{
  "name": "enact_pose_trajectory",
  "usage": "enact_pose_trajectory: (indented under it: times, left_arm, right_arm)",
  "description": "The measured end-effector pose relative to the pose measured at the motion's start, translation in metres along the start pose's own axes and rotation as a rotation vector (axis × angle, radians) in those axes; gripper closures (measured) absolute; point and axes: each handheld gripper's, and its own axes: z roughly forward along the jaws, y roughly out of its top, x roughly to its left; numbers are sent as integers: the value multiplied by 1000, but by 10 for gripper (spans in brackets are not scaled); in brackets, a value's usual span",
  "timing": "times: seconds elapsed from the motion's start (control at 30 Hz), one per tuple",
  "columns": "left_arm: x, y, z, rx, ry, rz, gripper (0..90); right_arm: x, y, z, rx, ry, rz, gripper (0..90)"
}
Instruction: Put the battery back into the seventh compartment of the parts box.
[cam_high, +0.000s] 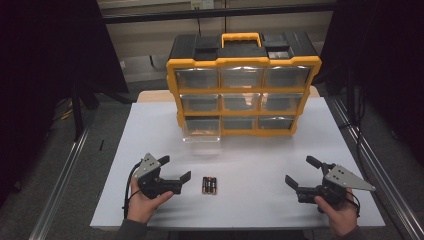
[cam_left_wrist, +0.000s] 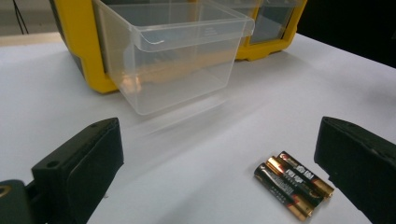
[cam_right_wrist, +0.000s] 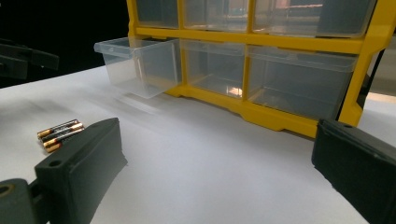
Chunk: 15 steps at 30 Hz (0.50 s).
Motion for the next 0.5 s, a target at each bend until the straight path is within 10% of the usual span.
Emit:
enact_pose_trajectory:
  times: [0.5]
  left_arm:
    - [-17, 3, 22, 139, -71, 56, 115]
  right_arm:
    - [1, 0, -1, -5, 1, -1, 18]
